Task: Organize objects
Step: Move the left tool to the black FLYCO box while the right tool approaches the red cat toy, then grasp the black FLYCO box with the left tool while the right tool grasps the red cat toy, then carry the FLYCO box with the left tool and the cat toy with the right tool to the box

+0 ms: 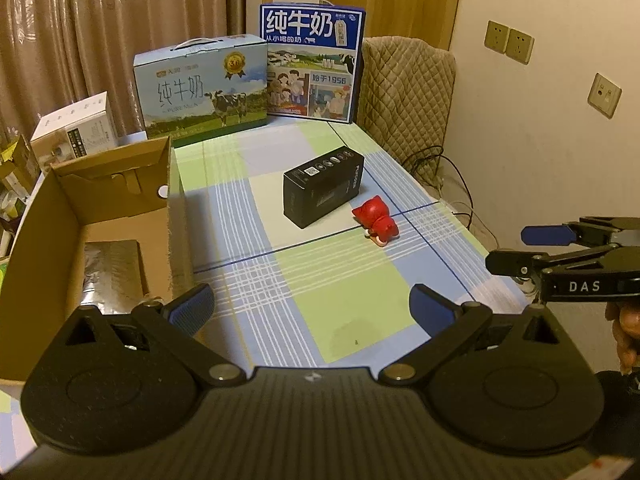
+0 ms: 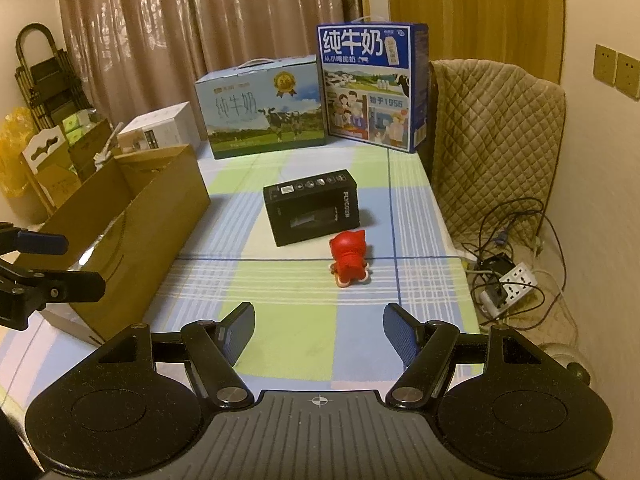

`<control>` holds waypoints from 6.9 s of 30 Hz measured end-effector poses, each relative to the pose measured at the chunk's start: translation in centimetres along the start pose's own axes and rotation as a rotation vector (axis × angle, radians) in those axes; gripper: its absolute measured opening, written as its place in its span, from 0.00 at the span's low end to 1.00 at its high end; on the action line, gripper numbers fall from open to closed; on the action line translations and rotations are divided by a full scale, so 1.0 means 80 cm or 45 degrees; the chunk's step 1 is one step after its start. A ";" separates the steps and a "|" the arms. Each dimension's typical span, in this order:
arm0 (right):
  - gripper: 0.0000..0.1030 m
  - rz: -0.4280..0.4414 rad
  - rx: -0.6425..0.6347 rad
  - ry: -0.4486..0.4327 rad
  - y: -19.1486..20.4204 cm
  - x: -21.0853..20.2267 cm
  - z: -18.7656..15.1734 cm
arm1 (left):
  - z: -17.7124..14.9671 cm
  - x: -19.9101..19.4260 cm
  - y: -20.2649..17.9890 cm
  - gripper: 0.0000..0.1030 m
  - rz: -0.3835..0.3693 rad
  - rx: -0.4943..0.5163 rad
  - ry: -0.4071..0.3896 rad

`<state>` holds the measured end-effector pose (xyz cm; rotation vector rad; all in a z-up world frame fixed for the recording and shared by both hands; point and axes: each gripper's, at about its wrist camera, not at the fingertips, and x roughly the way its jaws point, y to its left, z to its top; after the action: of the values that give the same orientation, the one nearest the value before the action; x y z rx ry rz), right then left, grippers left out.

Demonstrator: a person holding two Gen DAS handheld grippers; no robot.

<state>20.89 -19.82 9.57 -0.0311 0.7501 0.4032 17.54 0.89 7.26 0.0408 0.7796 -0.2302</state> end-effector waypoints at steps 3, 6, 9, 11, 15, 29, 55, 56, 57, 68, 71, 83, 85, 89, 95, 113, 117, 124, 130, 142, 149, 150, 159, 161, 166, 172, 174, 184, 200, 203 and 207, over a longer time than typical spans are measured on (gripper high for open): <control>0.66 -0.005 0.000 0.002 -0.004 0.009 0.003 | 0.002 0.009 0.001 0.99 -0.004 0.001 0.008; 0.66 -0.016 -0.007 0.005 -0.008 0.022 0.008 | 0.006 0.019 0.002 0.99 -0.004 0.016 0.013; 0.66 -0.029 -0.031 0.009 -0.012 0.038 0.014 | 0.013 0.030 0.004 0.99 -0.006 0.040 0.016; 0.66 -0.032 -0.035 0.012 -0.015 0.051 0.019 | 0.019 0.038 0.005 0.99 -0.019 0.056 0.030; 0.66 -0.026 -0.008 0.011 -0.023 0.080 0.031 | 0.035 0.057 0.010 0.99 -0.036 0.077 0.028; 0.66 -0.040 0.066 0.026 -0.038 0.195 0.053 | 0.096 0.153 0.032 0.99 -0.030 0.207 0.126; 0.42 -0.142 -0.024 0.198 -0.040 0.306 0.062 | 0.126 0.239 0.059 0.99 -0.039 0.254 0.171; 0.42 -0.143 -0.018 0.191 -0.041 0.303 0.063 | 0.127 0.240 0.059 0.99 -0.041 0.250 0.172; 0.42 -0.143 -0.011 0.183 -0.042 0.300 0.064 | 0.128 0.241 0.058 0.99 -0.043 0.246 0.174; 0.42 -0.157 0.091 0.097 -0.059 0.273 0.078 | 0.142 0.281 0.034 0.87 -0.091 0.284 0.208; 0.42 -0.152 0.102 0.102 -0.061 0.275 0.078 | 0.145 0.300 0.022 0.85 -0.086 0.344 0.219; 0.42 -0.138 0.139 0.105 -0.068 0.281 0.080 | 0.172 0.355 -0.013 0.62 -0.132 0.589 0.251; 0.42 -0.138 0.142 0.108 -0.069 0.282 0.079 | 0.175 0.360 -0.017 0.55 -0.142 0.599 0.265; 0.42 -0.138 0.144 0.109 -0.070 0.282 0.079 | 0.177 0.369 -0.025 0.48 -0.162 0.597 0.316; 0.42 -0.136 0.153 0.103 -0.071 0.278 0.079 | 0.172 0.360 -0.021 0.37 -0.142 0.483 0.370; 0.42 -0.057 0.124 0.032 0.001 0.138 0.017 | 0.077 0.191 -0.010 0.37 -0.100 0.205 0.374; 0.42 -0.041 0.115 0.042 0.024 0.108 -0.015 | 0.042 0.148 -0.004 0.37 -0.088 0.128 0.351; 0.42 -0.024 0.104 0.063 0.057 0.064 -0.071 | -0.018 0.079 0.000 0.37 -0.075 0.020 0.312; 0.42 -0.010 0.134 0.054 0.075 0.028 -0.102 | -0.050 0.014 -0.002 0.37 -0.065 -0.062 0.215; 0.42 0.039 0.085 0.031 0.127 -0.020 -0.123 | -0.101 -0.060 0.002 0.37 -0.027 -0.149 0.124; 0.42 0.052 0.035 -0.006 0.154 -0.037 -0.114 | -0.123 -0.098 0.012 0.37 -0.006 -0.180 0.074; 0.42 0.056 0.027 -0.009 0.158 -0.037 -0.112 | -0.125 -0.104 0.015 0.37 0.000 -0.184 0.068; 0.42 0.108 -0.042 -0.005 0.204 -0.032 -0.103 | -0.143 -0.143 0.052 0.37 0.072 -0.236 0.024; 0.42 0.120 -0.052 -0.003 0.214 -0.030 -0.101 | -0.148 -0.149 0.060 0.37 0.091 -0.243 0.024; 0.42 0.153 -0.088 -0.001 0.238 -0.025 -0.099 | -0.162 -0.162 0.081 0.37 0.143 -0.270 0.024; 0.42 0.185 -0.118 -0.004 0.260 -0.019 -0.093 | -0.170 -0.182 0.104 0.37 0.199 -0.294 0.006; 0.42 0.196 -0.130 -0.005 0.268 -0.017 -0.090 | -0.171 -0.186 0.109 0.37 0.212 -0.298 0.000; 0.42 0.240 -0.176 -0.021 0.300 -0.012 -0.079 | -0.171 -0.203 0.126 0.37 0.251 -0.307 -0.027; 0.42 0.274 -0.211 -0.036 0.323 -0.007 -0.069 | -0.174 -0.215 0.142 0.37 0.280 -0.333 -0.046; 0.42 0.278 -0.214 -0.039 0.325 -0.006 -0.067 | -0.174 -0.216 0.144 0.37 0.280 -0.335 -0.051; 0.42 0.280 -0.219 -0.041 0.328 -0.004 -0.064 | -0.172 -0.217 0.146 0.37 0.279 -0.333 -0.058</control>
<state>7.68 3.39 9.04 -0.1038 0.6879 0.6759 -1.34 17.27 9.07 -0.1256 0.7484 0.0795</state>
